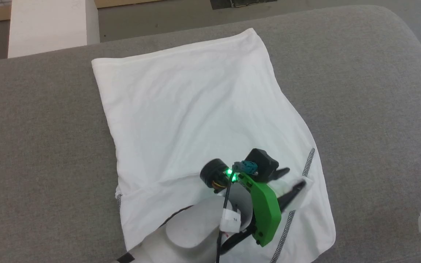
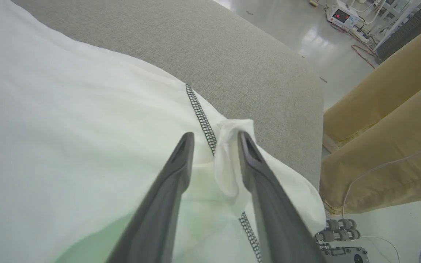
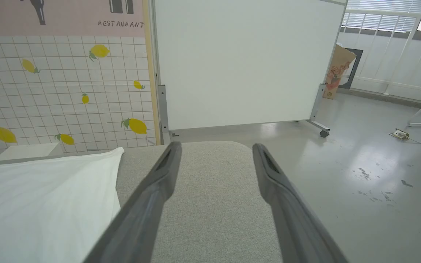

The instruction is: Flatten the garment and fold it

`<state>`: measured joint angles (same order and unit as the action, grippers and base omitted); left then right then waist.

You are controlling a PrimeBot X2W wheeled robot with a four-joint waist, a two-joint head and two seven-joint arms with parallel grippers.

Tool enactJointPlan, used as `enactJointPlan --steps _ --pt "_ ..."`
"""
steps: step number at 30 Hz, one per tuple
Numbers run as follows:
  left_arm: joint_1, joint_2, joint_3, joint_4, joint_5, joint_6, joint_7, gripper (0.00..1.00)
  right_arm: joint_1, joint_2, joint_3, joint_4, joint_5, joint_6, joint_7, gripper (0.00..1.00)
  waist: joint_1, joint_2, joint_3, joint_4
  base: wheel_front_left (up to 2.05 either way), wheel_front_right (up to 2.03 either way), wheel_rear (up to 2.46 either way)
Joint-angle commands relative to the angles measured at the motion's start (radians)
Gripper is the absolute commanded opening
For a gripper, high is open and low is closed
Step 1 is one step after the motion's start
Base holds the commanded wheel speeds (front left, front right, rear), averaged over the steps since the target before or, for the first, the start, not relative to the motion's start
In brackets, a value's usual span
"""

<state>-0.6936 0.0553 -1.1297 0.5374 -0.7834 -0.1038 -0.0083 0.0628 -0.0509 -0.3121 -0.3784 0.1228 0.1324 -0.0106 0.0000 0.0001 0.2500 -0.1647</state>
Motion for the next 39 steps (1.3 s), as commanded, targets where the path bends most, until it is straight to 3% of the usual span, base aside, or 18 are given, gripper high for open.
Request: enactJointPlan --steps 1,7,10,13,17,24,29,31,34,39 --pt "-0.029 -0.005 -0.012 0.001 -0.01 0.006 -0.02 1.0 -0.011 0.001 0.0 0.004 -0.007 -0.002 -0.008 1.0 0.0 -0.0001 -0.008 0.003 0.0 0.0 0.0" --pt "-0.082 -0.005 -0.045 -0.024 -0.025 0.035 -0.11 1.0 0.01 0.001 0.001 0.003 -0.013 -0.002 0.004 1.0 0.0 -0.0001 -0.056 0.037 0.0 0.0 0.0" --pt "-0.087 -0.003 -0.023 -0.047 -0.018 0.072 -0.168 1.0 0.027 0.001 0.006 -0.003 -0.014 -0.002 0.012 1.0 0.0 -0.0001 -0.083 0.059 0.0 0.0 0.0" --pt "-0.066 0.041 0.021 -0.097 -0.01 0.127 -0.21 1.0 0.041 0.001 0.014 -0.008 -0.012 -0.002 0.019 1.0 0.0 -0.0001 -0.102 0.076 0.0 0.0 0.0" --pt "0.009 0.156 0.113 -0.229 0.007 0.248 -0.242 1.0 0.061 0.001 0.019 -0.009 -0.003 -0.002 0.023 1.0 0.0 -0.0001 -0.115 0.1 0.0 0.0 0.0" --pt "0.273 0.377 0.336 -0.578 0.096 0.498 -0.253 1.0 0.088 0.001 0.021 0.003 0.019 -0.002 0.015 1.0 0.0 -0.0001 -0.11 0.137 0.0 0.0 0.0" --pt "0.507 0.454 0.524 -0.771 0.225 0.653 -0.253 1.0 0.094 0.001 0.021 0.026 0.03 -0.002 0.003 1.0 0.0 -0.0001 -0.107 0.157 0.0 0.0 0.0" --pt "0.599 0.441 0.608 -0.823 0.261 0.695 -0.253 1.0 0.099 0.001 0.021 0.037 0.034 -0.002 0.0 1.0 0.0 -0.0001 -0.111 0.165 0.0 0.0 0.0" --pt "0.723 0.41 0.689 -0.861 0.3 0.715 -0.253 1.0 0.11 0.001 0.02 0.059 0.037 -0.002 -0.006 1.0 0.0 -0.0001 -0.122 0.175 0.0 0.0 0.0" --pt "0.839 0.338 0.747 -0.891 0.336 0.663 -0.253 1.0 0.121 0.001 0.013 0.093 0.042 -0.002 -0.014 1.0 0.0 -0.0001 -0.139 0.193 0.0 0.0 0.0"
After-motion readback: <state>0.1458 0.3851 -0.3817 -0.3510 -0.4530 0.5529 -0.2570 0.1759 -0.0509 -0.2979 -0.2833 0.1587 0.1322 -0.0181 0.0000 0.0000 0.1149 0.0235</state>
